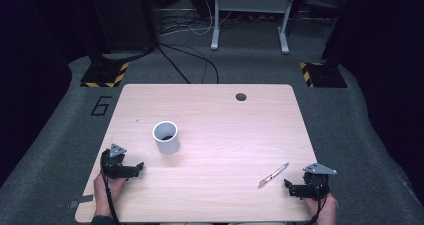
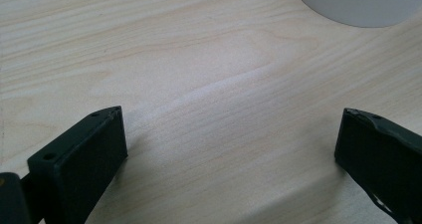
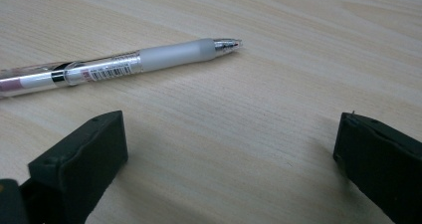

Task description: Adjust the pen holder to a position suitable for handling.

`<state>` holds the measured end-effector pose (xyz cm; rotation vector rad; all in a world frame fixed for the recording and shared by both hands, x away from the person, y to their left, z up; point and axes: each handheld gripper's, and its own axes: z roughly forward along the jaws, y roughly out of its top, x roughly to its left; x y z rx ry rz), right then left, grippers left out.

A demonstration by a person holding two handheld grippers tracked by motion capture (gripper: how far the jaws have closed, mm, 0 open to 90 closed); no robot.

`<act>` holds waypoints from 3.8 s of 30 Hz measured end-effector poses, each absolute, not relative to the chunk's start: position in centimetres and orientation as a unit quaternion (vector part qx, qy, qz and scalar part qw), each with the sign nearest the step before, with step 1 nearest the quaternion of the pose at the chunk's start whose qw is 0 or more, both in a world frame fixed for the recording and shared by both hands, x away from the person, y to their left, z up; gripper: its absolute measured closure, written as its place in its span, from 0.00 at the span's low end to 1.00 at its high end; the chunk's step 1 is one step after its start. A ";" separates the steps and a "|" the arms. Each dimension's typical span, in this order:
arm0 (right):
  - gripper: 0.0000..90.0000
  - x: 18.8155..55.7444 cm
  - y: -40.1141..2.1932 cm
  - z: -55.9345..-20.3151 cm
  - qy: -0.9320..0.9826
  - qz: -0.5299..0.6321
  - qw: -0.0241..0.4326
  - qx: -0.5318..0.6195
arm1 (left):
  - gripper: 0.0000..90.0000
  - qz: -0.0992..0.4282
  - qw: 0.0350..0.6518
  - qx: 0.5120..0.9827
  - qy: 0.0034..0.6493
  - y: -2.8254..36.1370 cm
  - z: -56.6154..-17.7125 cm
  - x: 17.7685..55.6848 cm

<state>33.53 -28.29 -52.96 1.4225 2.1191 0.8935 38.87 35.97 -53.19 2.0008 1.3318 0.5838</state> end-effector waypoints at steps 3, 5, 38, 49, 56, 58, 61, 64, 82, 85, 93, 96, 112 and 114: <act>0.00 33.5 -28.3 -53.0 0.765 0.322 0.217 0.514 | 0.00 0.223 0.328 0.764 0.509 36.0 -53.2 38.9; 0.00 33.5 -28.3 -53.0 0.765 0.323 0.217 0.514 | 0.00 0.223 0.328 0.764 0.509 36.0 -53.2 38.9; 0.00 33.6 -28.3 -53.0 0.767 0.323 0.219 0.509 | 0.00 0.210 0.381 0.747 0.503 34.8 -50.1 38.2; 0.00 33.6 -28.3 -52.9 0.767 0.322 0.215 0.511 | 0.00 0.206 0.411 0.753 0.472 32.0 -48.2 39.7; 0.00 33.6 -28.3 -52.9 0.766 0.323 0.214 0.513 | 0.00 0.200 0.411 0.765 0.453 30.3 -47.1 40.9; 0.00 33.6 -28.3 -52.9 0.766 0.323 0.214 0.514 | 0.00 0.200 0.409 0.767 0.451 29.9 -47.0 41.3; 0.00 33.6 -28.3 -52.9 0.766 0.323 0.214 0.514 | 0.00 0.201 0.413 0.766 0.450 29.4 -46.9 41.7; 0.00 33.6 -28.3 -52.9 0.766 0.323 0.214 0.513 | 0.00 0.204 0.409 0.769 0.447 29.0 -46.9 42.0; 0.00 33.6 -28.3 -52.9 0.766 0.323 0.214 0.513 | 0.01 0.200 0.401 0.781 0.434 26.9 -47.3 44.2; 0.00 33.6 -28.3 -52.9 0.766 0.323 0.214 0.514 | 0.02 0.205 0.400 0.782 0.432 26.7 -47.5 44.5; 0.00 33.6 -28.3 -52.9 0.766 0.323 0.214 0.514 | 0.03 0.200 0.401 0.783 0.431 26.1 -47.6 45.3; 0.00 33.6 -28.3 -52.9 0.766 0.323 0.214 0.513 | 0.04 0.199 0.400 0.784 0.432 26.0 -47.6 45.4; 0.00 33.6 -28.3 -52.9 0.766 0.322 0.215 0.513 | 0.07 0.211 0.405 0.782 0.424 24.6 -47.9 45.6; 0.00 33.6 -28.3 -52.9 0.766 0.322 0.214 0.514 | 0.07 0.208 0.404 0.785 0.421 24.5 -47.8 45.6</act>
